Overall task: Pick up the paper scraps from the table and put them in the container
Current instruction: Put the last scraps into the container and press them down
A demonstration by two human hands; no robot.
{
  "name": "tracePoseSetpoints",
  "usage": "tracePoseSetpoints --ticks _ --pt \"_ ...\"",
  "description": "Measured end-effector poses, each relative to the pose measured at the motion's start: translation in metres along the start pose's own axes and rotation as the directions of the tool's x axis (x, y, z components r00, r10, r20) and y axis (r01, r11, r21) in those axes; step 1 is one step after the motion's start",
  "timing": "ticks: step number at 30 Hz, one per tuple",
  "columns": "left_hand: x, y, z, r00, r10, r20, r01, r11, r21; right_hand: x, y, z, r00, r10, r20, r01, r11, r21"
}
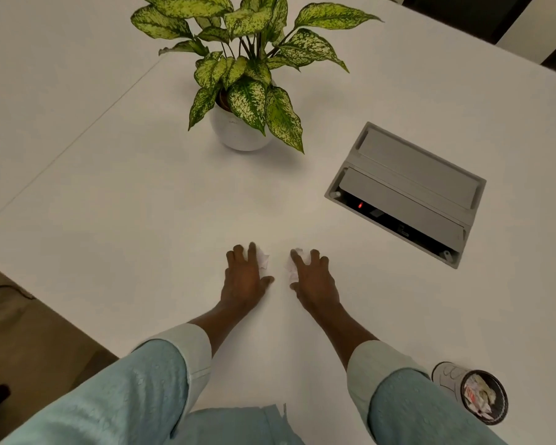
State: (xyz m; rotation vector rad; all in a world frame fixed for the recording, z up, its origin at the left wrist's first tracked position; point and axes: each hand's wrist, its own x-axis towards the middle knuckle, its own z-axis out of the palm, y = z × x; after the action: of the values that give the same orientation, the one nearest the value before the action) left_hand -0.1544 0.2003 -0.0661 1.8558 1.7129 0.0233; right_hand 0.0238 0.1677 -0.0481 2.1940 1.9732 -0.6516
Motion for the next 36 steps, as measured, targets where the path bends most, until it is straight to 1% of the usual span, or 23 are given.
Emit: tracePoseSetpoints --ticks 2,5,9,12,15,18,22,25,28,31,34,36 --pt "0.004 0.007 0.002 1.0 0.003 0.013 -0.003 1.0 -0.006 0.003 -0.005 0.003 1.0 -0.023 0.011 0.023 0.999 -0.041" --pt "0.01 0.016 0.003 0.999 0.017 0.03 -0.018 0.999 0.032 0.008 -0.013 0.003 0.999 -0.05 -0.021 0.048 0.994 -0.093" --pt "0.013 0.018 0.007 0.998 0.063 -0.001 -0.063 0.998 0.029 0.01 -0.025 -0.002 0.993 -0.119 -0.019 0.115 0.982 -0.151" --pt "0.012 0.017 0.011 0.988 0.152 -0.017 -0.15 0.987 0.056 0.004 -0.027 0.003 0.986 -0.158 -0.056 0.144 0.97 -0.196" --pt "0.005 0.021 0.013 0.971 0.237 -0.014 -0.236 0.97 0.057 -0.003 -0.024 0.015 0.981 -0.153 -0.123 0.132 0.977 -0.166" --pt "-0.001 0.024 0.018 0.96 0.279 -0.008 -0.278 0.958 0.068 -0.01 -0.021 0.024 0.985 -0.117 -0.126 0.11 0.992 -0.063" --pt "-0.01 0.028 0.022 0.971 0.237 0.025 -0.236 0.972 -0.008 -0.022 -0.014 0.034 0.99 -0.055 -0.127 0.065 0.995 0.08" --pt "-0.019 0.027 0.028 0.973 0.228 0.045 -0.226 0.973 -0.037 -0.037 -0.003 0.041 0.994 0.028 -0.107 -0.004 0.977 0.215" --pt "-0.034 0.028 0.037 0.973 0.229 0.041 -0.223 0.969 -0.111 -0.061 0.009 0.048 0.99 0.09 -0.108 -0.05 0.943 0.328" --pt "-0.054 0.036 0.044 0.971 0.239 -0.003 -0.233 0.947 -0.221 -0.094 0.021 0.05 0.963 0.23 -0.144 -0.126 0.849 0.514" --pt "-0.078 0.058 0.052 0.967 0.253 -0.013 -0.245 0.923 -0.297 -0.132 0.039 0.042 0.891 0.421 -0.171 -0.209 0.713 0.669" --pt "-0.095 0.078 0.057 0.958 0.288 -0.009 -0.273 0.898 -0.344 -0.159 0.051 0.034 0.832 0.521 -0.19 -0.223 0.627 0.746"
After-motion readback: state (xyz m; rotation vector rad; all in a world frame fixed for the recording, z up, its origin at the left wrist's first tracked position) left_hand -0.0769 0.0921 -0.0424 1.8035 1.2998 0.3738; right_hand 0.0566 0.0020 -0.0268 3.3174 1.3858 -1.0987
